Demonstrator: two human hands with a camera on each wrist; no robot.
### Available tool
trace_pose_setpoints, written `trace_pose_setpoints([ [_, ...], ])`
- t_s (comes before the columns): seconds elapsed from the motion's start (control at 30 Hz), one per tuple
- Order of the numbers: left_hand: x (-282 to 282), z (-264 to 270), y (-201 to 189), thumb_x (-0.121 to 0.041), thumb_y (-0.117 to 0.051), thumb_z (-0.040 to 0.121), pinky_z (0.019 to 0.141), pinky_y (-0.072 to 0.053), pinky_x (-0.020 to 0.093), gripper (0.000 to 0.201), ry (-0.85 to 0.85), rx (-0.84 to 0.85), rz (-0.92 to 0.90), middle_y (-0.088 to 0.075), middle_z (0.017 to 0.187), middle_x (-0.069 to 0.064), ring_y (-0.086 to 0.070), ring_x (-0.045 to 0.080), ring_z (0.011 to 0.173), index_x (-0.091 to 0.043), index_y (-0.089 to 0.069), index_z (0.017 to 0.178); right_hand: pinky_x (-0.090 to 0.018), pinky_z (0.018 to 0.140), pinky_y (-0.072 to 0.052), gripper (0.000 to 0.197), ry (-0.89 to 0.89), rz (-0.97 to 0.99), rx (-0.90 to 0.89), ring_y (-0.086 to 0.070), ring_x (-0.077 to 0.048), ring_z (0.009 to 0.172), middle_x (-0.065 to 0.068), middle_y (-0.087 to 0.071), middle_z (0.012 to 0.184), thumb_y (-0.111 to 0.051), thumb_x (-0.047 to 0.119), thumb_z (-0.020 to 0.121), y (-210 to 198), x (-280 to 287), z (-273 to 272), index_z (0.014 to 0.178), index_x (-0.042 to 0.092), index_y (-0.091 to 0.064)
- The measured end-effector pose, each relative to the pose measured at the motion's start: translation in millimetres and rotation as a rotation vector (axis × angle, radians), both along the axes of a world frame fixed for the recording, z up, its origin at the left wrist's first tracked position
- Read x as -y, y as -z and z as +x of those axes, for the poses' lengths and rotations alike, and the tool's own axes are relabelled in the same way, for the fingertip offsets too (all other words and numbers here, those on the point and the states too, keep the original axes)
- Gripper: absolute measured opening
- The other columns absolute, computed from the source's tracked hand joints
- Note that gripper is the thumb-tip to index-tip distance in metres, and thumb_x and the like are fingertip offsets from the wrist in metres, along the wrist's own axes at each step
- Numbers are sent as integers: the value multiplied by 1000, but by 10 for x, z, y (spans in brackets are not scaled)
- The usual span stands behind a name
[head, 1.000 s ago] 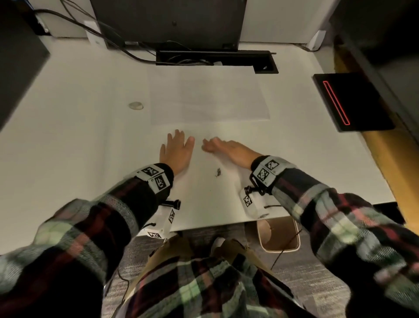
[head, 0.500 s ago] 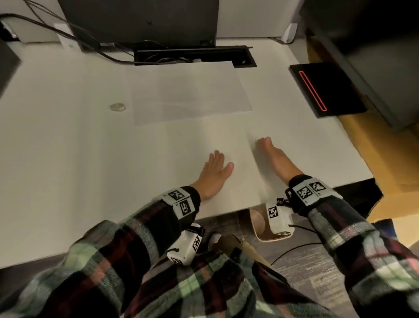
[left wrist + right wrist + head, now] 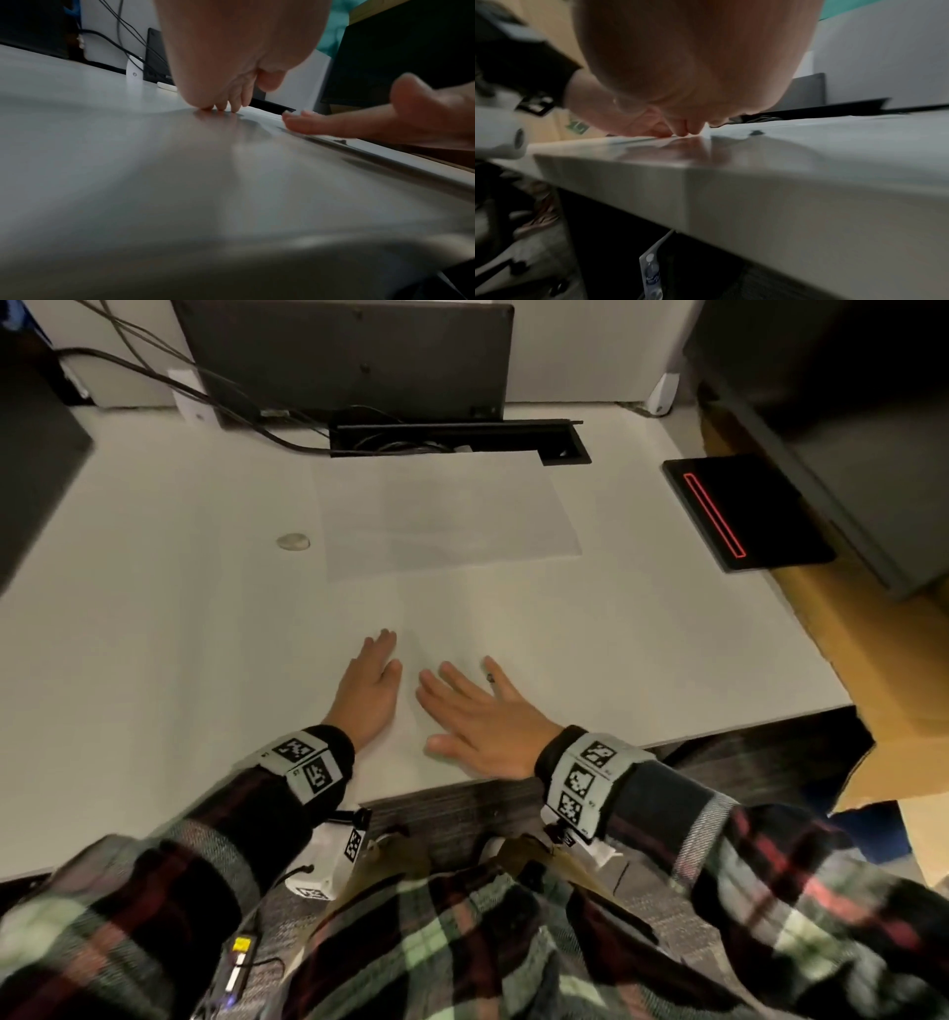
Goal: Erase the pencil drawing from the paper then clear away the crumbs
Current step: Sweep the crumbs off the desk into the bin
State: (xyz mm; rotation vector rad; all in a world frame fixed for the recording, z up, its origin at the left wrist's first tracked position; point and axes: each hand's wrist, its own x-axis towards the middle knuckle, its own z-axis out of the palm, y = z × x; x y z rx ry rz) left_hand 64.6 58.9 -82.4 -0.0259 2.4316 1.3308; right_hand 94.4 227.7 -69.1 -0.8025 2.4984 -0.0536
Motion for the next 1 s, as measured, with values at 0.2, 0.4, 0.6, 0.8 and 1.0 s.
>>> trace_pose_setpoints([
  [0.2,-15,12,45,-12,-23,103,112,5,22,47,-13,-31,-14,-7,157,2,1,13,145,-11,-15,149,-53,110,21,78,76,201,-147,23,-16,141,-1,22,155,-2,64,88,46,-42,-110,147,15,14],
  [0.4,-54,20,97,-12,-23,102,112,9,22,49,23,-48,-80,-1,158,3,5,14,145,-11,-10,149,-54,107,23,78,222,321,-138,27,-16,139,-2,31,149,13,64,79,-46,-593,3,137,15,27],
  [0.6,-59,-4,135,-11,-23,102,112,10,24,49,36,-59,-120,-1,158,2,5,13,145,-12,-12,149,-52,106,25,87,63,132,-168,30,-15,133,-1,30,146,10,66,78,-117,-253,77,147,14,13],
  [0.8,-49,-2,134,-11,-23,102,112,9,25,50,78,-75,-170,0,158,4,5,15,145,-11,-9,150,-53,107,25,87,-34,179,-135,32,-12,132,2,31,145,18,65,71,43,-207,141,143,17,20],
  [1.0,-182,73,101,-20,-25,102,113,10,28,55,136,-74,-319,8,157,5,9,16,145,-8,-1,149,-54,103,26,92,160,350,-182,29,-16,136,-4,24,153,27,65,70,-114,-773,-10,145,13,17],
])
